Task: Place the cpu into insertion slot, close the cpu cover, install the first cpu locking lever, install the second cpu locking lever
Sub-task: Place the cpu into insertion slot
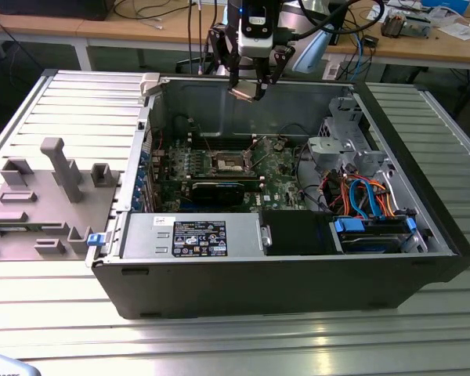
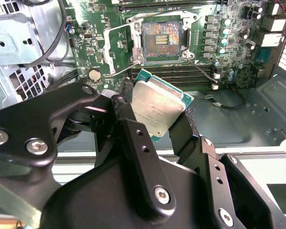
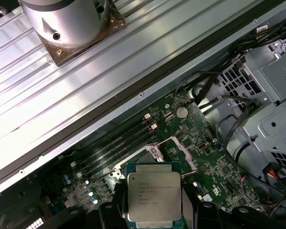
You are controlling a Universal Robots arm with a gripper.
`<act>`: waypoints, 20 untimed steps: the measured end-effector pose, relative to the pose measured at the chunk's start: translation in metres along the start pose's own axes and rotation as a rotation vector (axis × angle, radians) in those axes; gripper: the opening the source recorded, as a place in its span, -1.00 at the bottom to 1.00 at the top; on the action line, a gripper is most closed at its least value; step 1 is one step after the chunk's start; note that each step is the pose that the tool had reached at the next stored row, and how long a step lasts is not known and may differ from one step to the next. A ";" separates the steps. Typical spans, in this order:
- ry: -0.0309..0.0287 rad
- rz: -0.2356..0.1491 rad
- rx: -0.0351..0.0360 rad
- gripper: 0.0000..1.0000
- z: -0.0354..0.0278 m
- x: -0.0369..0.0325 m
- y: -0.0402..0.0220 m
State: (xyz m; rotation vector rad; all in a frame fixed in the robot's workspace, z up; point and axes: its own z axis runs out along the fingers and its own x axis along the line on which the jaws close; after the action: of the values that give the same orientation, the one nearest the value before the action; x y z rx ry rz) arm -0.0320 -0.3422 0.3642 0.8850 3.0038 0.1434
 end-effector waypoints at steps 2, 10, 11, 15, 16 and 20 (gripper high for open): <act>0.0000 0.001 -0.0001 0.09 0.0000 0.0000 0.0000; -0.0004 0.005 -0.0001 0.09 0.0000 0.0000 0.0000; -0.0005 0.006 -0.0001 0.09 0.0000 0.0000 0.0000; -0.0007 0.008 -0.0002 0.09 0.0000 0.0000 0.0000; -0.0008 0.009 -0.0002 0.09 0.0000 0.0000 0.0000; -0.0009 0.011 -0.0002 0.09 0.0000 0.0000 0.0000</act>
State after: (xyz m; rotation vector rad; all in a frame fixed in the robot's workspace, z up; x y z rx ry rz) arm -0.0320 -0.3422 0.3642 0.9010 2.9986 0.1434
